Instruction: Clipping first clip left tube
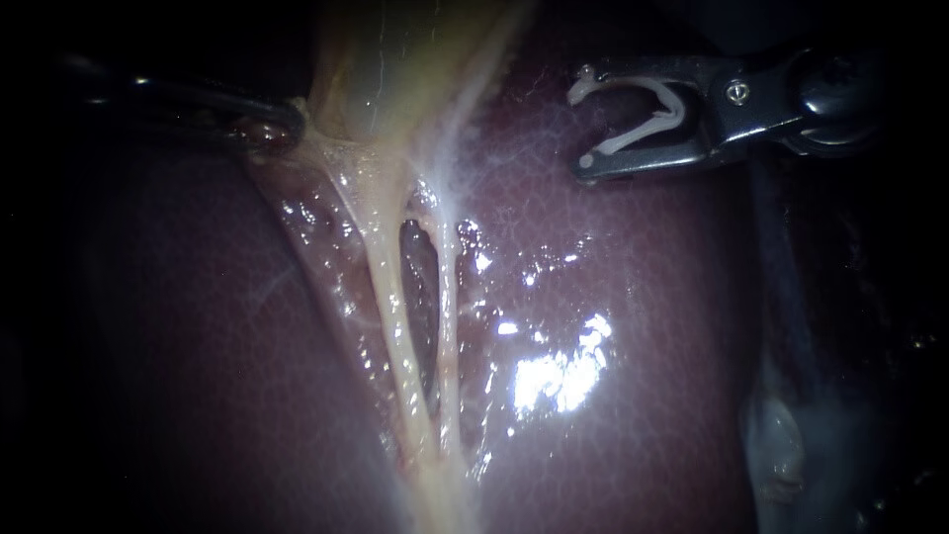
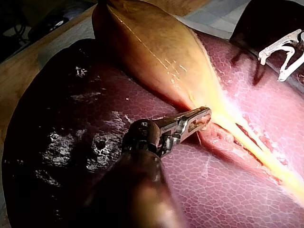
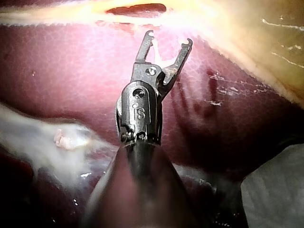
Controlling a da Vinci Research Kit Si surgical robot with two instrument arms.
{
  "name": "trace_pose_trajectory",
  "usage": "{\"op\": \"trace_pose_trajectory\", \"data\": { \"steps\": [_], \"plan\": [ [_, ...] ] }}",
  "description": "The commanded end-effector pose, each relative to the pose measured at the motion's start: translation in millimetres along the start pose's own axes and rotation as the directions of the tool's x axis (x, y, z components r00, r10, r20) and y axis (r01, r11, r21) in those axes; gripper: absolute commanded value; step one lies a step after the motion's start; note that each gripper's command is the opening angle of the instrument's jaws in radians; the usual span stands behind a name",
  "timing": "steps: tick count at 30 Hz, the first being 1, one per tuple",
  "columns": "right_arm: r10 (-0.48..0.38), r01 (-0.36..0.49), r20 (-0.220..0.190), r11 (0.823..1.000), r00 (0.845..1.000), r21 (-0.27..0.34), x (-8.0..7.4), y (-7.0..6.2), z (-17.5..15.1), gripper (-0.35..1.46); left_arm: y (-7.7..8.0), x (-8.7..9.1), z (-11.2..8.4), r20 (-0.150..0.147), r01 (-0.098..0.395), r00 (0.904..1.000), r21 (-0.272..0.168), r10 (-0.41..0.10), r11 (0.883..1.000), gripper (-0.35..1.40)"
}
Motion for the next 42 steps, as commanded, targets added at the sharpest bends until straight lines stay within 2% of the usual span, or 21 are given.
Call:
{"op": "trace_pose_trajectory", "data": {
  "steps": [1,6,16,31,38,42],
  "plan": [
    [0.000,0.000,0.000,1.000,1.000,0.000,0.0,0.0,0.0,0.50,0.0,0.0,0.0,0.000,0.000,1.0000,0.000,0.000,1.000,-0.35],
    [0.011,-0.011,-0.006,1.000,1.000,0.011,0.1,-0.2,0.0,0.50,0.0,-0.1,-0.1,0.000,0.000,1.0000,0.001,0.000,1.000,-0.35],
    [0.173,-0.171,-0.030,0.983,0.984,0.070,0.3,-2.2,0.8,0.49,0.0,-0.1,-0.2,0.000,0.000,1.0000,0.002,0.000,1.000,-0.35],
    [0.305,-0.297,-0.034,0.943,0.952,0.150,-1.7,-7.2,6.1,0.49,-0.1,-0.2,-0.4,-0.001,0.001,1.0000,0.002,-0.001,1.000,-0.35],
    [0.333,-0.323,-0.032,0.930,0.942,0.176,-2.6,-9.3,8.5,0.49,-0.1,-0.2,-0.4,-0.001,0.001,1.0000,0.002,-0.001,1.000,-0.35],
    [0.346,-0.337,-0.017,0.921,0.938,0.196,-3.1,-10.4,9.8,0.49,-0.1,-0.2,-0.4,-0.001,0.001,1.0000,0.002,-0.001,1.000,-0.35]
  ]
}}
